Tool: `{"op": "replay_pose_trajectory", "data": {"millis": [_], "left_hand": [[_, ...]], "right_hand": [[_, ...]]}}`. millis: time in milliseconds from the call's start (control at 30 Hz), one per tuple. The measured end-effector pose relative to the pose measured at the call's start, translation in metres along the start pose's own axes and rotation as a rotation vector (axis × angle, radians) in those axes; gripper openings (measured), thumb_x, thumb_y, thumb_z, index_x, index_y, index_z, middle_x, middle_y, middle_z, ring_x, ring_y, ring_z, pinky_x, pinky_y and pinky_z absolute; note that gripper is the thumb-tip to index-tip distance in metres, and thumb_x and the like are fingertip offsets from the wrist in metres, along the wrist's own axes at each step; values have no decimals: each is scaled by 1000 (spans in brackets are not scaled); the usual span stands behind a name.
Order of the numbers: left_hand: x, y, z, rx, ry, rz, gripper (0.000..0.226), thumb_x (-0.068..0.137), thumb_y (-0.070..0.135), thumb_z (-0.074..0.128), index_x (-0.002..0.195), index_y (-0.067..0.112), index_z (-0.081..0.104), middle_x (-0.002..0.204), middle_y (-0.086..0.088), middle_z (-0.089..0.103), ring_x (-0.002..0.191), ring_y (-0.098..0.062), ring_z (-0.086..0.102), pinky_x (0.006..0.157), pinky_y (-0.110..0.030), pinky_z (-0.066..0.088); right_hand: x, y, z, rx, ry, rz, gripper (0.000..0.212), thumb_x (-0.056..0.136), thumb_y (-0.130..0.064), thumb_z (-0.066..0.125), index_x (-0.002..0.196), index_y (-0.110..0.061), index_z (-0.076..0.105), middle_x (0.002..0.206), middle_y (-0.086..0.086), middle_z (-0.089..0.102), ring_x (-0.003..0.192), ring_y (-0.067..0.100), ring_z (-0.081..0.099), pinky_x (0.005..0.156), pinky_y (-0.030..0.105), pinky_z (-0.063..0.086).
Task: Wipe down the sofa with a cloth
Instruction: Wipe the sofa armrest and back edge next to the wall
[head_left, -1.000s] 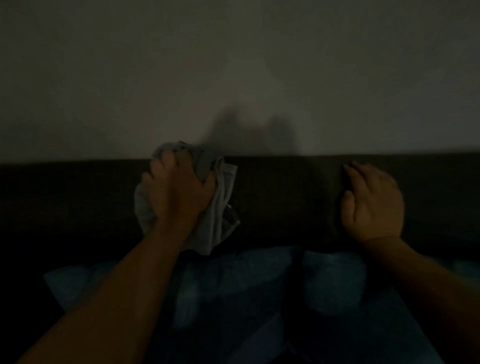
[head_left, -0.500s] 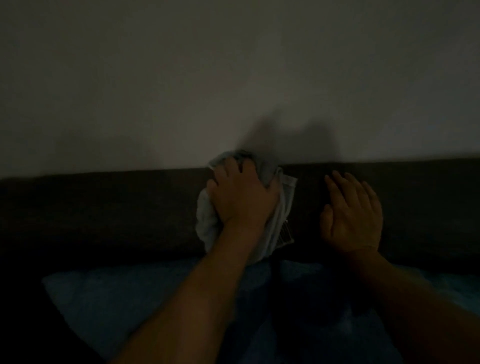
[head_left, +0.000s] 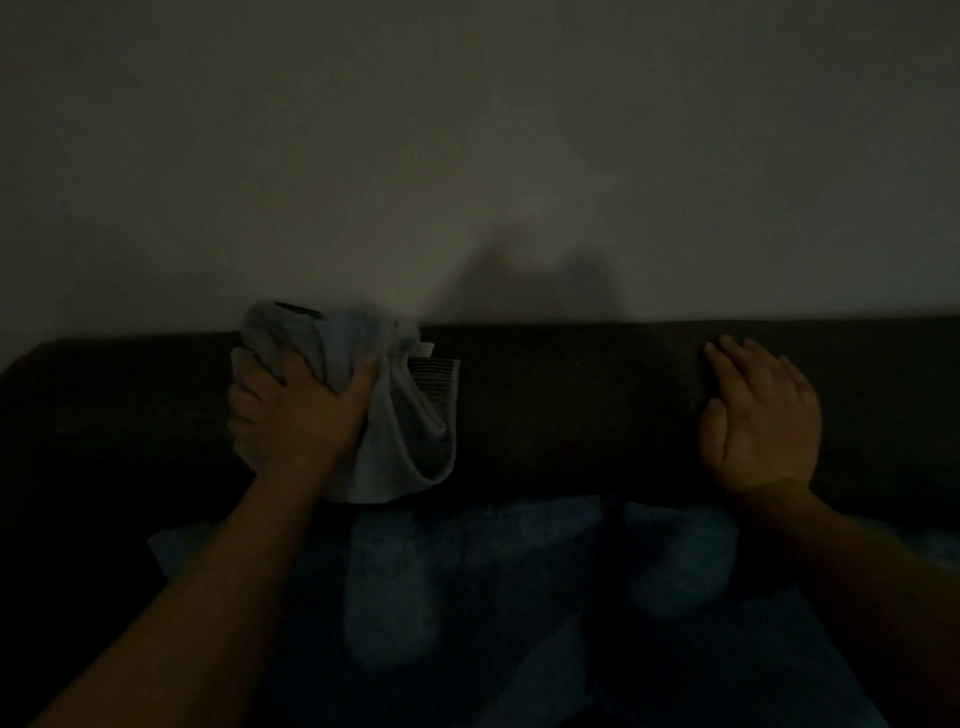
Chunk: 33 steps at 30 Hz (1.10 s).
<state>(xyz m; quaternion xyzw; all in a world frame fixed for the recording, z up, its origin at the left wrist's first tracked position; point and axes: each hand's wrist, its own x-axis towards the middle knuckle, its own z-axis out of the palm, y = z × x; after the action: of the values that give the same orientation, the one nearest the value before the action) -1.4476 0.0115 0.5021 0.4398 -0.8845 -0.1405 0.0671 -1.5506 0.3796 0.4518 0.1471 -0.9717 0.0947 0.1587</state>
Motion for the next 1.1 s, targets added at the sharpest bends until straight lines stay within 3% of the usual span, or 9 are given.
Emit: {"op": "replay_pose_trajectory", "data": {"millis": [133,267,367,467,633,767,867,967,1100], "left_hand": [[-10,16,18,24,196,76,78,85,64,50,138,7,39,148,-25,28,128,-46,30,107,-61,22],[-36,54,35,93,266,158,65,81,58,51,120,6,52,127,-26,48,108,-42,45,90,-52,37],[-85,120,52,99,255,285,59,73,63,46,109,16,56,115,-16,54,100,-36,50,84,-46,39],[-128,176,74,69,202,399,55,75,63,41,105,21,59,122,-13,54,107,-35,48,89,-47,37],[-129,187,90,64,282,423,47,71,60,50,94,19,59,103,-11,58,93,-33,52,78,-42,38],[-129,186,98,34,351,448,49,75,57,50,100,16,59,106,-14,57,94,-34,51,82,-44,38],[-130,185,97,54,335,430,55,77,59,43,105,14,58,112,-16,55,99,-35,49,86,-47,36],[-130,187,96,69,347,419,57,75,58,42,106,12,59,113,-18,56,98,-36,51,86,-47,37],[-130,186,98,54,354,404,59,74,54,42,111,10,58,115,-20,55,100,-38,50,88,-49,36]], "right_hand": [[-2,1,4,19,67,-7,59,85,-30,29,133,-3,52,137,18,51,129,33,44,111,43,25],[1,5,5,46,78,-26,60,84,-31,31,132,-2,52,137,19,51,129,35,45,110,46,27],[0,9,10,94,123,-41,57,85,-30,31,128,0,56,133,20,55,125,36,49,108,43,28],[0,10,11,146,163,-37,55,88,-31,30,125,-1,58,131,18,57,124,34,51,108,41,27],[2,10,6,266,212,-10,52,89,-30,31,123,-2,59,127,17,58,118,31,52,106,38,28],[3,36,-18,560,250,37,48,90,-26,37,122,2,58,124,21,57,114,32,52,103,39,35],[10,104,-32,301,186,43,52,90,-34,35,125,-2,56,128,22,55,116,38,51,100,48,36],[13,138,-33,72,14,28,62,88,-42,27,131,-5,52,136,21,49,125,38,45,106,49,30],[14,134,-21,38,26,-20,60,84,-37,29,129,-7,56,136,16,52,127,33,46,109,47,28]]}}
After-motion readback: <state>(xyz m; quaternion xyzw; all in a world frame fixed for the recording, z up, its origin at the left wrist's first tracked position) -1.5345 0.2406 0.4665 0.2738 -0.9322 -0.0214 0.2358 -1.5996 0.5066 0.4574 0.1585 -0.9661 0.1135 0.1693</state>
